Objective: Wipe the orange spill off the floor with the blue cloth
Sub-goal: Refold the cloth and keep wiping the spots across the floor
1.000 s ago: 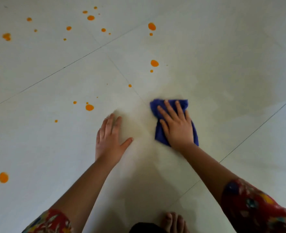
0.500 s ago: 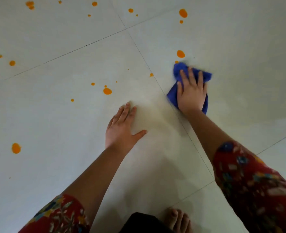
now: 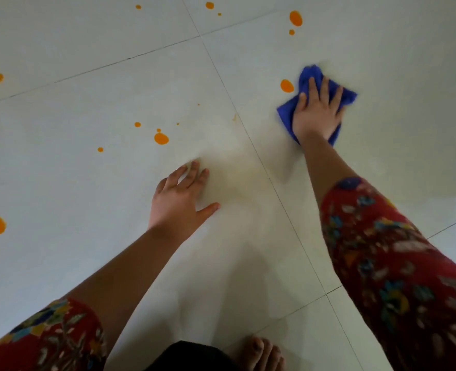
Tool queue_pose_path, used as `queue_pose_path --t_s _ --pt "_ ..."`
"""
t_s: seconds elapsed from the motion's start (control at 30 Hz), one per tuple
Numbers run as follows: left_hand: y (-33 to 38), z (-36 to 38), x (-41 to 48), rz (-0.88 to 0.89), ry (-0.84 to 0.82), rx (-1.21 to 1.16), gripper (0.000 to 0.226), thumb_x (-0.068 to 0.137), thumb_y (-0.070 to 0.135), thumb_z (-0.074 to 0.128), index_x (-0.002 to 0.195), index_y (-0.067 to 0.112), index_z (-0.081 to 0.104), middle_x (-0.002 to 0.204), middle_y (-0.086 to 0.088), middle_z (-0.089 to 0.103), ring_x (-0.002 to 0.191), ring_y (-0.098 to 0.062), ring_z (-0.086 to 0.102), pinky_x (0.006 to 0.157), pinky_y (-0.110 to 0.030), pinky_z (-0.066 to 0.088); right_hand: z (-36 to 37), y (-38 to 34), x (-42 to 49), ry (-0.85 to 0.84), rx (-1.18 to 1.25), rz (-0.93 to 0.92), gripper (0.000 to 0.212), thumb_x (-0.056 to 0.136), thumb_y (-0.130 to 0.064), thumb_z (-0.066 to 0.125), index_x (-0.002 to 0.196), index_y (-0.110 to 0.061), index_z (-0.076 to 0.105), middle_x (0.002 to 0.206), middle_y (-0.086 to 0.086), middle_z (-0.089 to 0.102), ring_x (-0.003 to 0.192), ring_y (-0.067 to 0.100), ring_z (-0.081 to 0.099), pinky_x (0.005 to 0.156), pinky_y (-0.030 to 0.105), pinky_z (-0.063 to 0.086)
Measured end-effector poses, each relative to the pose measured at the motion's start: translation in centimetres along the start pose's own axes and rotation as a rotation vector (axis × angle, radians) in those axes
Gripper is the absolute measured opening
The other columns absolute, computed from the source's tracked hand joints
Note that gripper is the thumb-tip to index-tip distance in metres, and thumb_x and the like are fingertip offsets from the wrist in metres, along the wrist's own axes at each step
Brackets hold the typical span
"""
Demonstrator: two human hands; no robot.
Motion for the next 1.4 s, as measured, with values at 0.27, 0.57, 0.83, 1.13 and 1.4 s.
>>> queue_pose_path --t_s 0.27,0.57,0.83,1.13,1.4 --pt "-0.2 0.1 0.0 0.015 0.052 -0.037 0.072 0.078 0.057 0.066 0.138 0.020 0.054 0.147 -0.002 0.048 0.132 -0.028 0.047 0.101 -0.040 0.044 2.9 -6.6 -10.6 -0.104 -0.114 -0.886 0.050 0.099 -0.050 0.027 0.147 -0.040 0.034 0.157 -0.012 0.027 0.147 0.022 0.019 0.113 0.046 0.021" --pt "-0.4 0.4 0.1 0.036 0.053 -0.006 0.075 0.077 0.066 0.042 0.137 0.023 0.054 0.145 -0.001 0.050 0.127 -0.028 0.051 0.098 -0.039 0.046 2.7 -8.3 -3.3 -0.088 -0.077 -0.372 0.052 0.100 -0.050 0.024 0.151 -0.040 0.018 0.162 -0.010 0.008 0.149 0.025 0.001 0.117 0.052 0.002" --pt "-5.4 -1.2 -0.4 -0.060 0.035 -0.057 0.074 0.082 0.065 0.043 0.145 0.027 0.042 0.156 0.010 0.032 0.142 -0.015 0.032 0.113 -0.037 0.029 3.5 -5.9 -12.3 -0.032 -0.093 -0.809 0.050 0.099 -0.046 0.028 0.147 -0.036 0.035 0.157 -0.009 0.029 0.146 0.024 0.022 0.114 0.047 0.023" --pt "-9.9 -1.9 -2.3 -0.289 -0.010 0.040 0.096 0.073 0.082 0.026 0.150 0.026 0.031 0.162 0.010 0.011 0.150 -0.015 0.006 0.120 -0.039 0.010 5.5 -13.9 -13.3 0.031 -0.054 -0.765 0.050 0.098 -0.044 0.031 0.144 -0.029 0.045 0.153 -0.003 0.038 0.143 0.029 0.030 0.113 0.049 0.026" --pt "-10.3 -1.6 -2.4 -0.291 0.009 -0.034 0.097 0.074 0.080 0.029 0.153 0.024 0.024 0.161 0.009 0.016 0.149 -0.009 0.011 0.118 -0.028 0.008 4.8 -10.5 -9.7 0.059 -0.035 -0.543 0.055 0.098 -0.044 0.024 0.146 -0.025 0.042 0.155 0.002 0.035 0.143 0.032 0.028 0.114 0.049 0.022"
Point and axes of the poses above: each hand's wrist, its own x-axis towards the middle knuckle, its own z-axis out of the palm, y = z × x, the point moved 5 cm from there along x, towards the middle knuckle
